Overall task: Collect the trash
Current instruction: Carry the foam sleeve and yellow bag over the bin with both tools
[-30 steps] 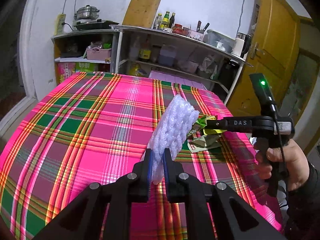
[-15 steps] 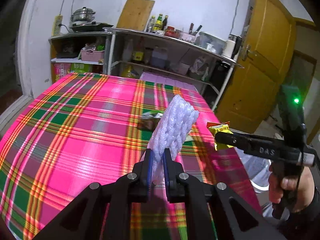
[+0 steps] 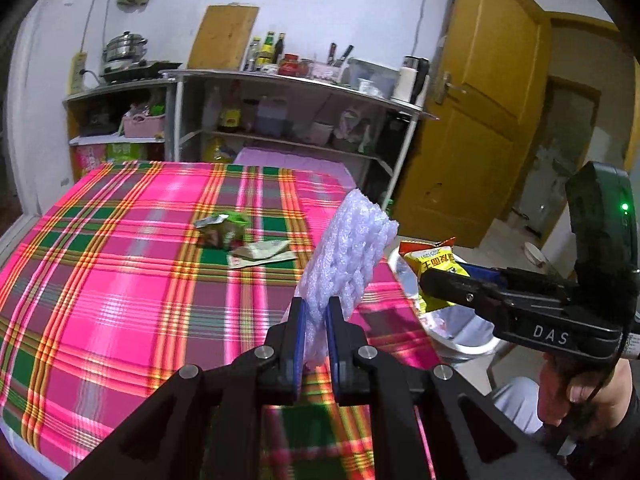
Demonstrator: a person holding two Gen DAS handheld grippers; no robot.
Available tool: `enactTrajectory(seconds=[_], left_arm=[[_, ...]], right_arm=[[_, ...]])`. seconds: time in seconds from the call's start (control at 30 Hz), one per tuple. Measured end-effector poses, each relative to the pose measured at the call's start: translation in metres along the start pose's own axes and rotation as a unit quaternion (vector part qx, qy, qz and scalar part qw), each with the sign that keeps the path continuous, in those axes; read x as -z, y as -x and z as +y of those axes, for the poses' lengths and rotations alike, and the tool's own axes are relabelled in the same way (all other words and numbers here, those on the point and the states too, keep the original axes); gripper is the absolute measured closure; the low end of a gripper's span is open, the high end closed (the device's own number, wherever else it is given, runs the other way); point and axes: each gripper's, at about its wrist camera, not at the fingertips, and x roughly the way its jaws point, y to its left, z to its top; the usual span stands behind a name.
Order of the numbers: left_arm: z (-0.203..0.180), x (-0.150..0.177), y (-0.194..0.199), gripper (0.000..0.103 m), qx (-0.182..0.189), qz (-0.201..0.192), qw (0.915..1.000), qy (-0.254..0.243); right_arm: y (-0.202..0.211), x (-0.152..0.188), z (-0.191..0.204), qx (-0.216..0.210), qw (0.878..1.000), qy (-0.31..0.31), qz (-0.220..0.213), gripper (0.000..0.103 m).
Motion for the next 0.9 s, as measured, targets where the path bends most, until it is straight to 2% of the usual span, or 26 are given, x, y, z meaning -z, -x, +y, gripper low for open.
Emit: enactTrajectory(seconds=[0.3,0.9], left_arm=[[-0.038,0.002,0.002,0.093,0.019,0.002,0.9996,-0.021],[-0.091,-0.006,-0.037,0.093,0.051,0.030,0.9971,-0.048]], right_arm=[[0.029,0.014,-0.022,0.014,1.000,-0.019,-0.015,0.063],[0.056,0.032,-0.082,0.061,0.995,-0.067,-0.030,0.063]])
